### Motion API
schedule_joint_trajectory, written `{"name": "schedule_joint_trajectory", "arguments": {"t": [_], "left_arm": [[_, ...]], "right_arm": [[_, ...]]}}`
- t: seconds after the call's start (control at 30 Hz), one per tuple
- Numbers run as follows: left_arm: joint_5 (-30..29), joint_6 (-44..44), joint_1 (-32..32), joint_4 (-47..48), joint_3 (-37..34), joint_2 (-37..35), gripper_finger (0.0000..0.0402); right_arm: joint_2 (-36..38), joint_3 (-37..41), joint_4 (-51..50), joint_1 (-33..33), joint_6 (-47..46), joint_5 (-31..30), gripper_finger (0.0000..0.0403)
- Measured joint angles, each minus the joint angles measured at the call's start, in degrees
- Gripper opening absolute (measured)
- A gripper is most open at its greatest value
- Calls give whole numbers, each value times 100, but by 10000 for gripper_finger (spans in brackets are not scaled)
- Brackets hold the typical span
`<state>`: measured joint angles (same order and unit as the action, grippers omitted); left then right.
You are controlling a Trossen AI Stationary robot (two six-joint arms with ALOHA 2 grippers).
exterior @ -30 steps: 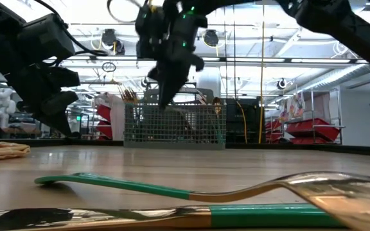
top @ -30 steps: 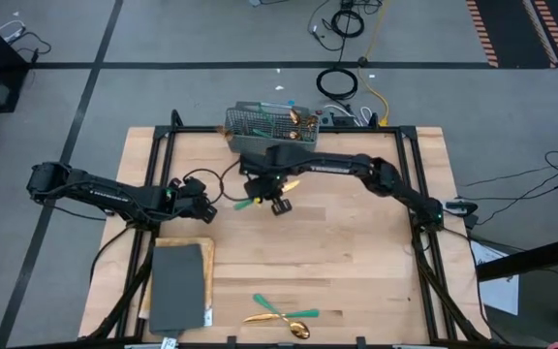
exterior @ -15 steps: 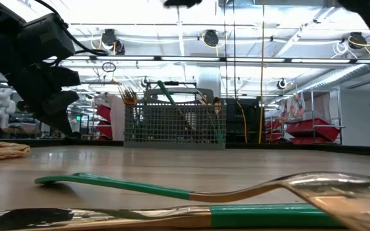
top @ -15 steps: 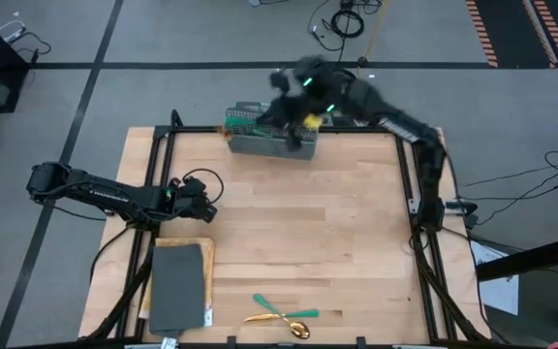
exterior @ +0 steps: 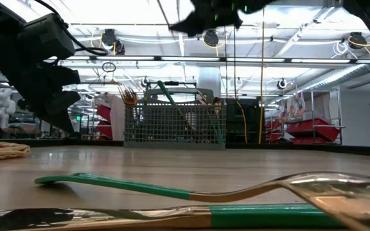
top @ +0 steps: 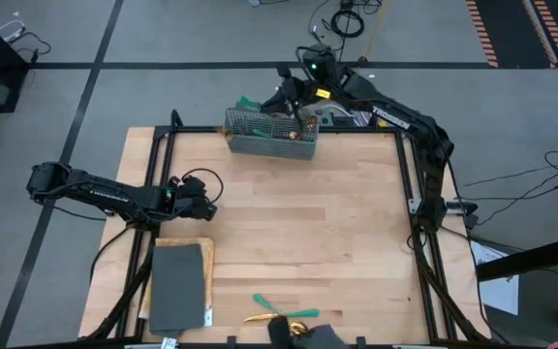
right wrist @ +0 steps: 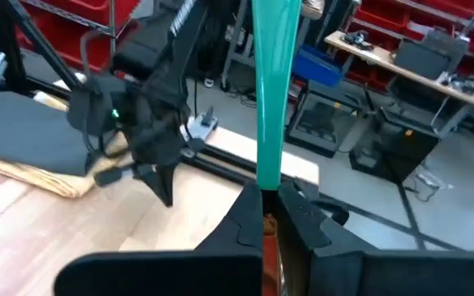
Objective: Sort silverware
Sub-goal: Put the green table knife into the gray silverware basket
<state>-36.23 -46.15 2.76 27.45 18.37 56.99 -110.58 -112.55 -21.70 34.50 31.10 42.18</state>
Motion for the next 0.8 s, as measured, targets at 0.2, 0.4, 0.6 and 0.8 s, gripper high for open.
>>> {"name": "schedule_joint_trajectory", "arguments": {"t": [0.2, 0.4, 0.6, 0.8], "left_arm": [[-6, 4, 0, 2, 0, 0, 11], [-147, 7, 0, 0, 0, 0, 11], [-344, 9, 0, 1, 0, 0, 11], [-352, 0, 0, -6, 0, 0, 11]], "right_arm": [[113, 1608, 2240, 513, -710, 538, 0], [294, 3194, 4930, 915, -1847, 784, 0], [298, 4126, 6033, 1019, -2152, 765, 0], [119, 4468, 6359, 1045, -2329, 708, 0]]}}
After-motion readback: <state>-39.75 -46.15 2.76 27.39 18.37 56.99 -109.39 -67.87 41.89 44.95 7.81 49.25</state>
